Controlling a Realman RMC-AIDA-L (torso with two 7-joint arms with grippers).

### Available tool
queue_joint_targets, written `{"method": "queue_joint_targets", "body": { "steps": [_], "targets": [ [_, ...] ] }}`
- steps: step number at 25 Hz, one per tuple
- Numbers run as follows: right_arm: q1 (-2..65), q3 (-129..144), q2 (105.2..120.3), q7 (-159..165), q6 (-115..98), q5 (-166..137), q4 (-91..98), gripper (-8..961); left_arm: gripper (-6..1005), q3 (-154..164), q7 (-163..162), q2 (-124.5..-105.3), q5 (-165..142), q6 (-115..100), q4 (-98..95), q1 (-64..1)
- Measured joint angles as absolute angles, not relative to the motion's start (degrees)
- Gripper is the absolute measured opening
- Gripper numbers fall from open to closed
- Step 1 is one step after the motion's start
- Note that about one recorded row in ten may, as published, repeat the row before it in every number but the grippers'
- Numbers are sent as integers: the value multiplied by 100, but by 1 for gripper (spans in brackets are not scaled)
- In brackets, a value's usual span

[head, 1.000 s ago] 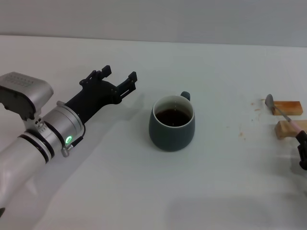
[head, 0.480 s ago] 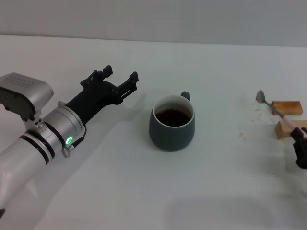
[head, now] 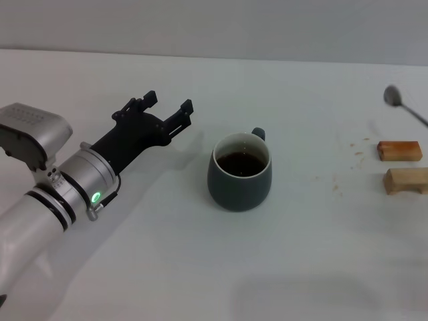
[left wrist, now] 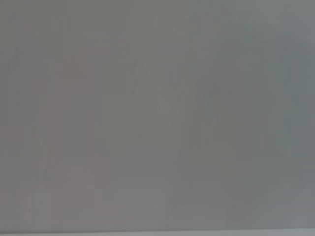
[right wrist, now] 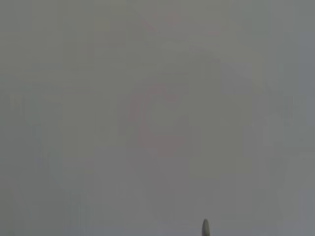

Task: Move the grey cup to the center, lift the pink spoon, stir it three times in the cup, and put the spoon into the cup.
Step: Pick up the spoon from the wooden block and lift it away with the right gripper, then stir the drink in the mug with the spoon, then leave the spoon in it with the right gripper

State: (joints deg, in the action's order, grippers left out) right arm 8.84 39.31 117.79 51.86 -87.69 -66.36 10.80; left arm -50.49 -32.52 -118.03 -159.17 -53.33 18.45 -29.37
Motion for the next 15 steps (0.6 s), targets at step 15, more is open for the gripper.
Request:
{"method": "queue_joint_targets", "body": {
  "steps": [15],
  "targets": [
    [1440,2650,11114,10190,-9842,-8962,5325,112,829,-5095,-3252,-11785,-15913,-5759,1846,-2733]
  ]
}}
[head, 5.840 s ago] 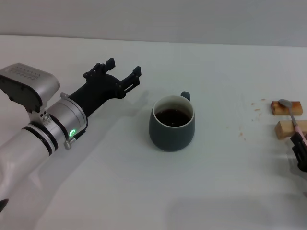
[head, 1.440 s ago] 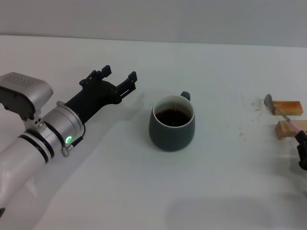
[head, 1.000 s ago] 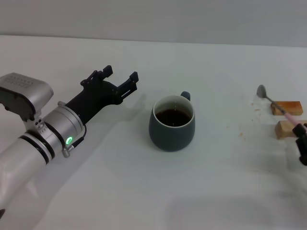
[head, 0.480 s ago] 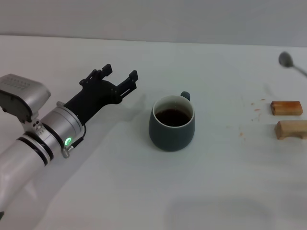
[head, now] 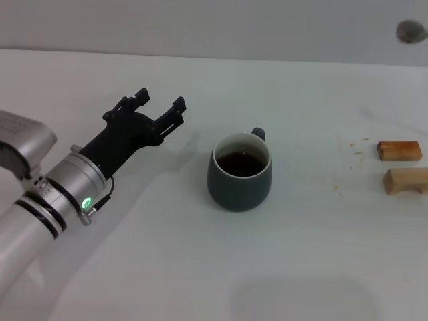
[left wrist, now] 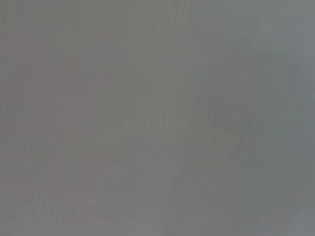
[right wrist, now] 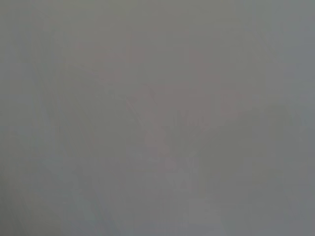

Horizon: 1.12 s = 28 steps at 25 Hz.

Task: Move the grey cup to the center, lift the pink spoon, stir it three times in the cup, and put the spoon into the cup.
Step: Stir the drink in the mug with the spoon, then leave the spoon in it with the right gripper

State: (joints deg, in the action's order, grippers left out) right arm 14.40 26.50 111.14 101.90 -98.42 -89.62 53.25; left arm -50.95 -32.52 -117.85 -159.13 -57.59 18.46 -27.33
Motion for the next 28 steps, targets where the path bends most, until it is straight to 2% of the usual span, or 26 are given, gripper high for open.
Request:
{"method": "queue_joint_targets", "body": {
  "steps": [4,9,13,17,21,25,28],
  "targets": [
    [2218,2204,10678,11258,-10407,-9864,5825,114,829,-5100,-3252,-11773,-15903,-5976,1846,-2645],
    [3118,2108,10215,12001,-10902,-10786,6029,116,829,-5099,-3252,-11767,-15907,-6215,1827,-2532],
    [3920,2164,9996,12088,-11169,-11925,6104,118,829,-5097,-3252,-11767,-15908,-6504,1833,-2401],
    [4626,2443,9895,12152,-11414,-12814,6101,120,830,-5151,-3213,-11767,-15907,-6987,1809,-2250],
    [5123,2943,9871,12310,-11528,-13231,6102,122,830,-5193,-3235,-11747,-15902,-7191,1794,-2188],
    [5528,3352,9890,12379,-11597,-13557,6088,124,830,-5194,-3237,-11741,-15903,-7297,1793,-2149],
    [5692,3603,9973,12381,-11555,-13605,6085,125,830,-5195,-3241,-11741,-15907,-7362,1792,-2129]
  ]
}}
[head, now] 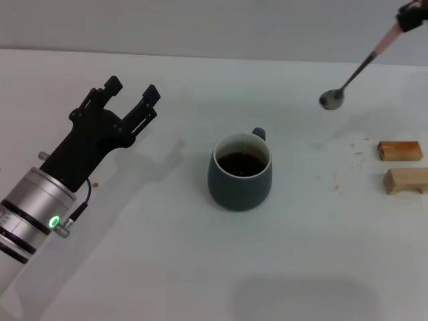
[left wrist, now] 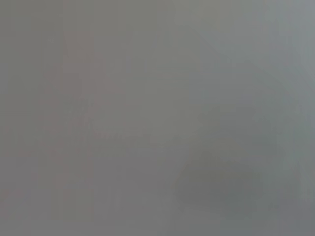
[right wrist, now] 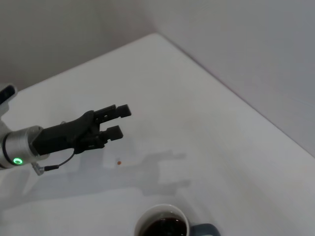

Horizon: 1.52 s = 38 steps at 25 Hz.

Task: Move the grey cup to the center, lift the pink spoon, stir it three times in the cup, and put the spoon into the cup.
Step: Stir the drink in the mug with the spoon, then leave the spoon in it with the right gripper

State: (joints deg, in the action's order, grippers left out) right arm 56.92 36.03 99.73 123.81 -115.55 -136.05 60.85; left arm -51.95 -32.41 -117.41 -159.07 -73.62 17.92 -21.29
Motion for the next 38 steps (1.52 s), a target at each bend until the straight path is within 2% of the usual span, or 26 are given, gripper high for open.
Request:
{"method": "queue_joint_targets", "body": {
  "steps": [4,18,22,38],
  "targets": [
    [5764,3659,10152,12318,-11410,-13570,6085,127,830,-5195,-3249,-11736,-15908,-7430,1796,-2110],
    [5759,4329,10948,12070,-10557,-13426,5923,134,829,-5194,-3250,-11737,-15917,-7453,1793,-2175],
    [5767,4679,11131,11968,-10201,-13424,5665,136,829,-5194,-3242,-11746,-15917,-7437,1793,-2188],
    [5778,4853,11252,11788,-10005,-13446,5202,144,829,-5244,-3244,-11751,-15910,-7418,1787,-2210]
  ]
}}
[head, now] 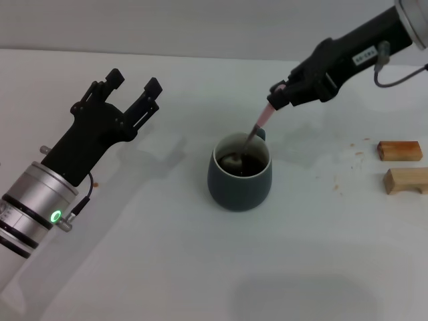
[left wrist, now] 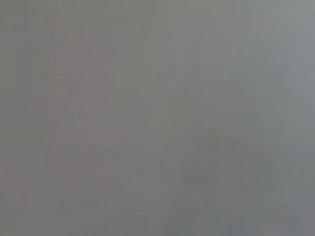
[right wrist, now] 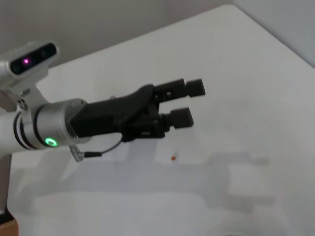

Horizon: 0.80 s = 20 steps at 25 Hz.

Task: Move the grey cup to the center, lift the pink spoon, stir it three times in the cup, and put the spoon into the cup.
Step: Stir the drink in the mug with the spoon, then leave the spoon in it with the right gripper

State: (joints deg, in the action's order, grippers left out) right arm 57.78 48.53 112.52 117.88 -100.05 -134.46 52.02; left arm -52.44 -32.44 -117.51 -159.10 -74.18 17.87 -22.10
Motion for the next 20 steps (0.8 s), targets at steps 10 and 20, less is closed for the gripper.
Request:
{"method": "queue_joint_targets", "body": {
  "steps": [10,20],
  "targets": [
    [5538,4885,11159,11786,-9878,-13471,5202,149,830,-5247,-3246,-11747,-15917,-7392,1784,-2254],
    [5567,4870,11024,11780,-9462,-13434,4956,154,830,-5247,-3251,-11742,-15917,-7391,1769,-2316]
  ]
}}
